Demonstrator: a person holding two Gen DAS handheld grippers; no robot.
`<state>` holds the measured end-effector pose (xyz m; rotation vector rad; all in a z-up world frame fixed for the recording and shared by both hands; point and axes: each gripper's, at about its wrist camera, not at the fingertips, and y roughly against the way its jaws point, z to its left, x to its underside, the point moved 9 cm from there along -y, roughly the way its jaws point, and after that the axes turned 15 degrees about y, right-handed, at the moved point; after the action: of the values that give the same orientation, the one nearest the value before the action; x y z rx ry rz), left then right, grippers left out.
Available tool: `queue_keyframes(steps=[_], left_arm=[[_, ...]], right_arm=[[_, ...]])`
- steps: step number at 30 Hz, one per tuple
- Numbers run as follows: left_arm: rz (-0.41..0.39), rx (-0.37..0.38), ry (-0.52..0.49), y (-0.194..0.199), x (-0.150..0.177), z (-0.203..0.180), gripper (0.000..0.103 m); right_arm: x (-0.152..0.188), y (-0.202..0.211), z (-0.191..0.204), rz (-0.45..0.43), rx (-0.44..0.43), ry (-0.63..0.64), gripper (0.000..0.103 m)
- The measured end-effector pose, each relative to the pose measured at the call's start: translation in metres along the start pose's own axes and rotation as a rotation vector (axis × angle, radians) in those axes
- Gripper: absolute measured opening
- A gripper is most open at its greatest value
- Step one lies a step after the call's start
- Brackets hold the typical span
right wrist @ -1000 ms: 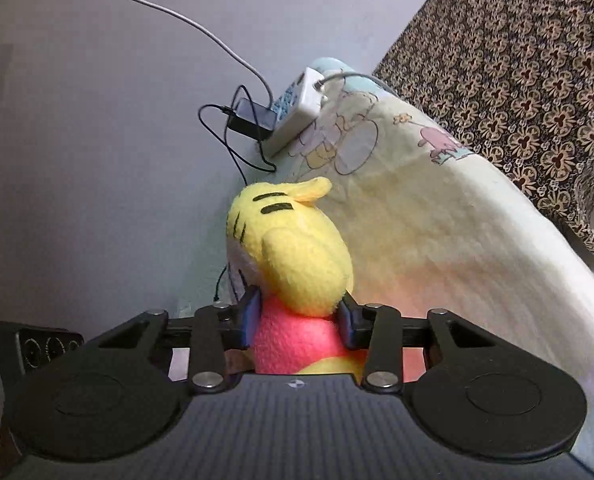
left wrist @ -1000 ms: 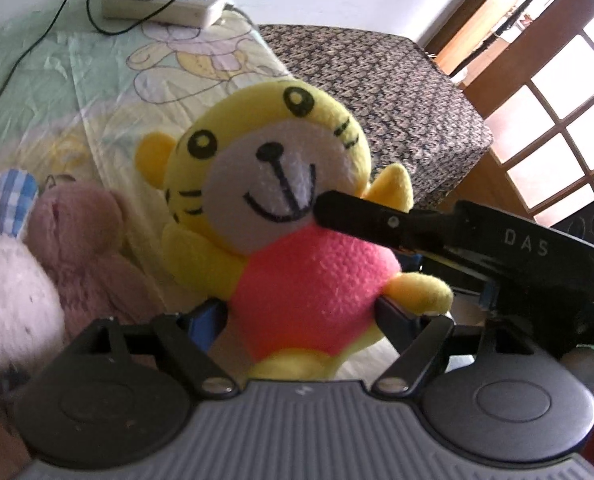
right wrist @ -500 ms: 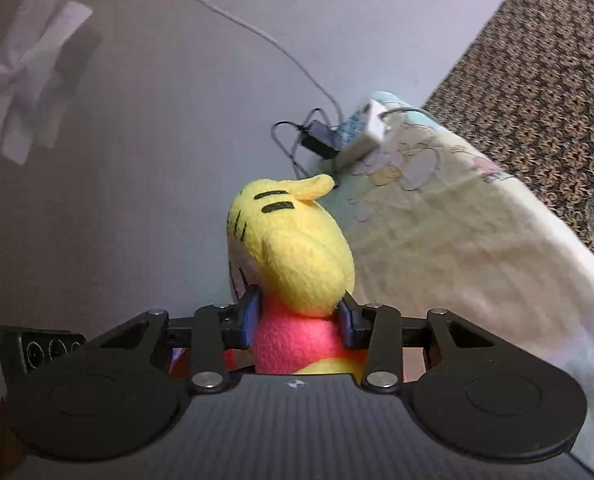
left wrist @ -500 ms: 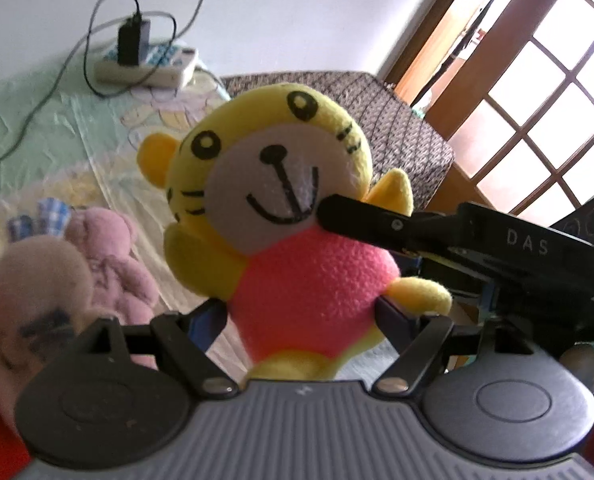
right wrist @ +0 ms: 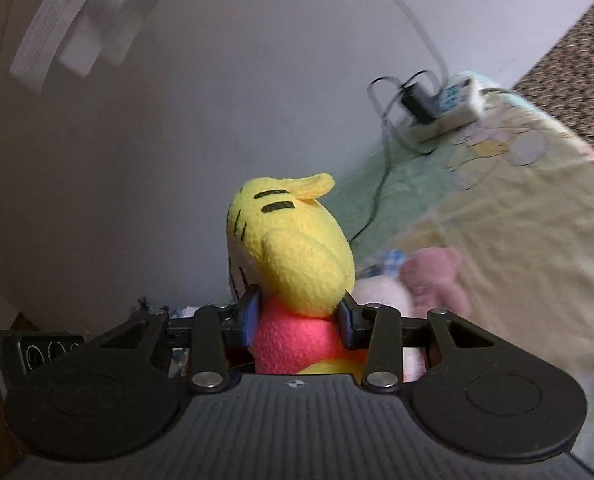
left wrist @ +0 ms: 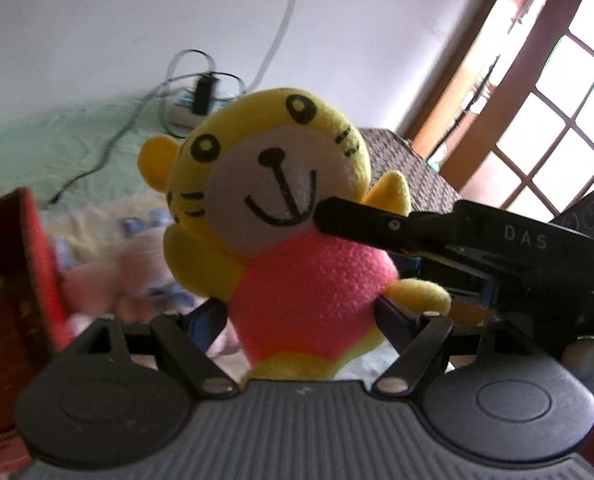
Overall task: Organize objects
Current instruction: 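Carry the yellow tiger plush into the red box with the right gripper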
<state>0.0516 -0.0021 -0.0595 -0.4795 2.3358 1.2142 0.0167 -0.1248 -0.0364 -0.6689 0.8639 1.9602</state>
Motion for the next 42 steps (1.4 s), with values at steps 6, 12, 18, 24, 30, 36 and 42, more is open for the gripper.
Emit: queue_keyframes(steps=[6, 12, 18, 24, 30, 36, 42], left_arm=[[-0.068, -0.023, 0.046, 0.045, -0.008, 0.04, 0.081], [-0.106, -0.043, 0.081, 0.082, -0.014, 0.082, 0.081], [-0.107, -0.062, 0.115, 0.103, -0.017, 0.128, 0.081], [-0.105, -0.074, 0.102, 0.109, -0.017, 0.159, 0.082], [-0.094, -0.069, 0.101, 0.109, -0.02, 0.176, 0.084], [-0.097, -0.087, 0.087, 0.106, -0.025, 0.194, 0.085], [-0.073, -0.1, 0.122, 0.097, -0.027, 0.215, 0.086]], right_arm=[[0.006, -0.034, 0.042, 0.033, -0.021, 0.024, 0.041], [0.017, -0.071, 0.074, 0.083, 0.009, 0.061, 0.041], [0.031, -0.101, 0.094, 0.119, 0.112, 0.113, 0.039], [0.038, -0.119, 0.106, 0.103, 0.21, 0.208, 0.036], [0.04, -0.142, 0.105, 0.074, 0.286, 0.26, 0.03], [0.043, -0.158, 0.1, 0.05, 0.32, 0.287, 0.027], [0.04, -0.157, 0.1, -0.026, 0.319, 0.281, 0.024]])
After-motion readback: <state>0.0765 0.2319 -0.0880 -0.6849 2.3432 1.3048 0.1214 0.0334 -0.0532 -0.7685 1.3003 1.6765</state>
